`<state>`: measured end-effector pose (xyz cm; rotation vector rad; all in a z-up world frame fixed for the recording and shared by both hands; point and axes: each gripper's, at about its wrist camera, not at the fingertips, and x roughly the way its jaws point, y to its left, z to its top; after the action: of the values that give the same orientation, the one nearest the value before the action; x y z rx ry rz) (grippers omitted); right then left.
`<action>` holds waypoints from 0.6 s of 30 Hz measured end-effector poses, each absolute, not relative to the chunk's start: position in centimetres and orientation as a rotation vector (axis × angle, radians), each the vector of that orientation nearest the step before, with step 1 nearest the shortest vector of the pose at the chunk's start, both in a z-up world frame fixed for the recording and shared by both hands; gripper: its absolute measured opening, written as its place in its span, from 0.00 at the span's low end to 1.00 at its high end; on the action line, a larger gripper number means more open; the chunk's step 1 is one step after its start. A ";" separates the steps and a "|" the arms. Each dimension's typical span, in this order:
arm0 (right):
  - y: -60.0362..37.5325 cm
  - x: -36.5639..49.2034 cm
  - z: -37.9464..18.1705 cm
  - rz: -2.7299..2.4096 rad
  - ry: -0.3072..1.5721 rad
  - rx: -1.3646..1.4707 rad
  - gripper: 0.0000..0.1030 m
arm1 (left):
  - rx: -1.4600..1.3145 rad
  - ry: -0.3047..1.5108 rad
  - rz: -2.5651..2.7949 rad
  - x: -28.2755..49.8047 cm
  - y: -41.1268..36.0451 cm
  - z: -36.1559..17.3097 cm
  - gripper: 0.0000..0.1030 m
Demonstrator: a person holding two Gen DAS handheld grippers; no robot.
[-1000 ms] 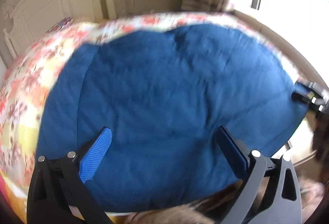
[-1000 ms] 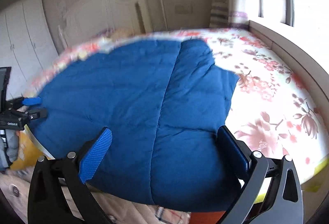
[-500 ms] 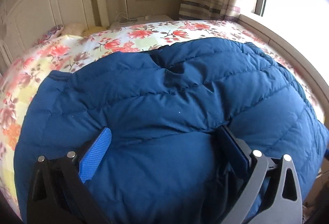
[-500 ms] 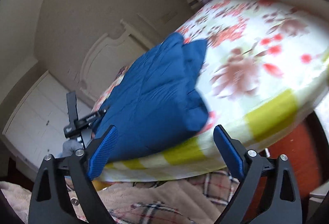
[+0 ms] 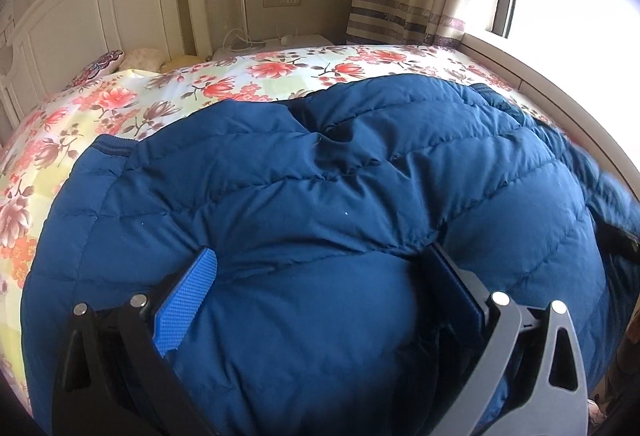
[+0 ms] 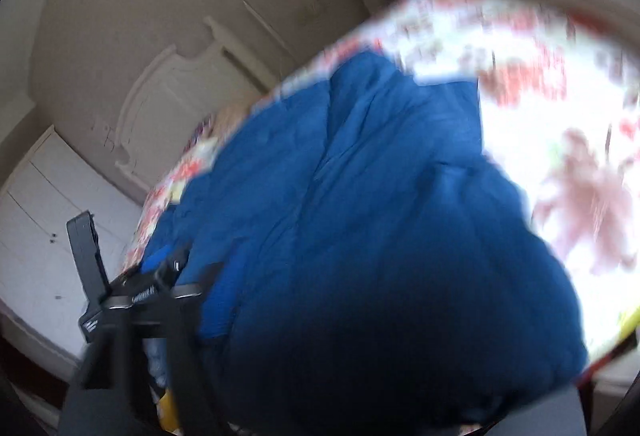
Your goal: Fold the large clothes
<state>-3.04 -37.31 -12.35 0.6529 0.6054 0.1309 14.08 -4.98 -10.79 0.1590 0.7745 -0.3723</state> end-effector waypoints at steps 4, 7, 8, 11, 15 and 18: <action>-36.7 -5.0 -11.2 0.136 0.489 0.575 0.45 | 0.129 0.862 -0.428 15.7 -4.6 -9.5 0.98; -36.3 -5.4 -10.5 0.137 0.460 0.546 0.45 | 0.112 0.828 -0.309 19.1 -3.9 -7.0 0.98; -36.2 -5.5 -10.2 0.137 0.454 0.532 0.45 | 0.099 0.835 -0.300 20.2 -4.0 -6.8 0.98; -35.3 -5.7 -9.0 0.140 0.430 0.479 0.45 | 0.132 0.890 -0.267 24.4 -5.7 -7.4 0.98; -34.1 -6.3 -6.8 0.151 0.394 0.390 0.45 | 0.214 0.960 -0.237 26.8 -7.3 -9.9 0.98; -32.8 -6.2 -5.3 0.157 0.377 0.315 0.45 | 0.156 0.894 -0.308 23.4 -5.3 -8.0 0.88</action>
<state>-6.19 -32.79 -5.26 0.3150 0.3774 0.1572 23.44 -5.31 -8.05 0.1564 0.8937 -0.3076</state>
